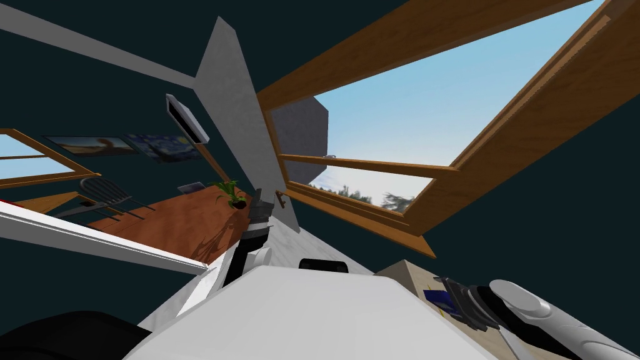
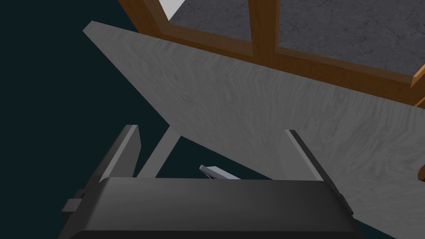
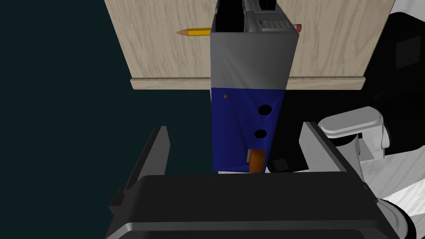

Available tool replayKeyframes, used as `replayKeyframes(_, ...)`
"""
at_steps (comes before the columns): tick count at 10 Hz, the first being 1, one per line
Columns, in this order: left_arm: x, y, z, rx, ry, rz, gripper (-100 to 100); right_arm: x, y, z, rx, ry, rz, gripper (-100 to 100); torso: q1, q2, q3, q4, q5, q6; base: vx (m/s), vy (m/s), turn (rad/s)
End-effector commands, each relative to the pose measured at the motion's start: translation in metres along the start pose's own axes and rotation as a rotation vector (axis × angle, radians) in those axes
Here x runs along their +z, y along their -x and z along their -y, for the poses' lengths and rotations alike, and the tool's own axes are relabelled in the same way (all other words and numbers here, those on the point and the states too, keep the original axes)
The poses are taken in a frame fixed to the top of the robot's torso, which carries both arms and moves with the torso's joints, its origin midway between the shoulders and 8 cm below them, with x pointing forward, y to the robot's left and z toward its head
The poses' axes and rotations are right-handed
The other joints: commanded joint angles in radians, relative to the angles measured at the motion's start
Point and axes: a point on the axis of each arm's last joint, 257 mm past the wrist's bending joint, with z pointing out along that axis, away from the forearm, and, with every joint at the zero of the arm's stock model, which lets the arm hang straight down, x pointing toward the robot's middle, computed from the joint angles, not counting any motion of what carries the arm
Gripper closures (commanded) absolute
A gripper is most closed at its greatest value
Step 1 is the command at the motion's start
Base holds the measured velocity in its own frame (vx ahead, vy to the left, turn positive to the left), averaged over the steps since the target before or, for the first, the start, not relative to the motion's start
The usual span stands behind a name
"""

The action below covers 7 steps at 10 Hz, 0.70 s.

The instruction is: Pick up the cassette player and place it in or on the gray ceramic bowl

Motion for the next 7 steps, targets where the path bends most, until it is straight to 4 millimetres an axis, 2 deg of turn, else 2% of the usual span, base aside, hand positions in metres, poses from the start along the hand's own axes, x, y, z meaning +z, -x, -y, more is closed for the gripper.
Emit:
replayKeyframes(1, 0.0000, 0.0000, 0.0000, 0.000, 0.000, 0.000, 0, 0.0084, 0.0028, -0.0086, 0.004, -0.002, -0.002, -100, 0.000, 0.000, 0.000, 0.000, 0.000, 0.000, 0.020, -0.051, 0.061)
replayKeyframes(2, 0.0000, 0.0000, 0.0000, 0.000, 0.000, 0.000, 0, 0.0154, 0.0047, -0.0148, 0.009, -0.002, -0.003, -100, -0.002, 0.000, 0.000, 0.000, 0.000, 0.000, 0.019, -0.058, 0.048)
replayKeyframes(3, 0.0000, 0.0000, 0.0000, 0.000, 0.000, 0.000, 0, 0.0104, 0.0053, -0.0118, 0.004, 0.000, 0.000, -100, -0.002, 0.000, 0.000, 0.000, 0.000, 0.000, 0.008, -0.026, 0.013)
replayKeyframes(4, 0.0000, 0.0000, 0.0000, 0.000, 0.000, 0.000, 0, 0.0111, 0.0054, -0.0117, 0.006, -0.002, -0.002, 100, -0.001, 0.000, 0.000, 0.000, 0.000, 0.000, 0.000, 0.000, 0.000)
replayKeyframes(7, 0.0000, 0.0000, 0.0000, 0.000, 0.000, 0.000, 0, 0.0112, 0.0053, -0.0129, 0.008, 0.001, -0.001, 100, 0.001, 0.001, 0.001, 0.001, 0.001, 0.000, 0.000, 0.000, 0.000)
